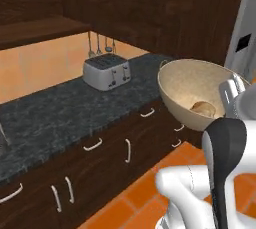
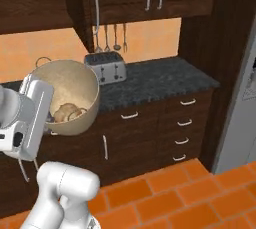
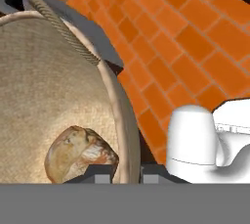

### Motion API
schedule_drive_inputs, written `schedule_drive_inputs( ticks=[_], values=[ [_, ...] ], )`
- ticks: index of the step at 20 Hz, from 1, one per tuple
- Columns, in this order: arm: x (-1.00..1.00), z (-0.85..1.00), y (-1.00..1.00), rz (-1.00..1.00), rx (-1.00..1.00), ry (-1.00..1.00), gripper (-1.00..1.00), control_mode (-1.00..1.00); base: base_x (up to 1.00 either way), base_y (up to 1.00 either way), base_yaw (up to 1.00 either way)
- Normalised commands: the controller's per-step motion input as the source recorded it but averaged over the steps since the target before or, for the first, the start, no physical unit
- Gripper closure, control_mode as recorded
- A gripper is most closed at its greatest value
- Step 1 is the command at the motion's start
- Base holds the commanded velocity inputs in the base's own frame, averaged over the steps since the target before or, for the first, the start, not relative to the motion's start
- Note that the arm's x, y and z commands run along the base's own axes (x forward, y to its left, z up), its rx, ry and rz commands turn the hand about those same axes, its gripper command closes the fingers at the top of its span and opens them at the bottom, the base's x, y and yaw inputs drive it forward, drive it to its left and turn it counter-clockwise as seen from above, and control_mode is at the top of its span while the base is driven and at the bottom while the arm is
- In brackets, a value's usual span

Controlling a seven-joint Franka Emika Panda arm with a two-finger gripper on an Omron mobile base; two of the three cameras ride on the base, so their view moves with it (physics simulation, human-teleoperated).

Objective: Open the cabinet, pick up the bread from the cabinet and place it in the basket. Then move the basket to the dining counter.

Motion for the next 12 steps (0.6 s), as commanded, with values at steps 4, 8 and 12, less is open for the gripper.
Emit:
schedule_drive_inputs(
  ticks=[4, 8, 12],
  values=[
    [0.00, 0.00, 0.00, 0.00, 0.00, 0.00, 1.00, 1.00, 0.00, 0.00, -1.00],
    [0.00, 0.00, 0.00, 0.00, 0.00, 0.00, 1.00, 1.00, 0.00, 0.00, -1.00],
    [0.00, 0.00, 0.00, 0.00, 0.00, 0.00, 1.00, 1.00, 0.00, 0.00, -1.00]
  ],
)
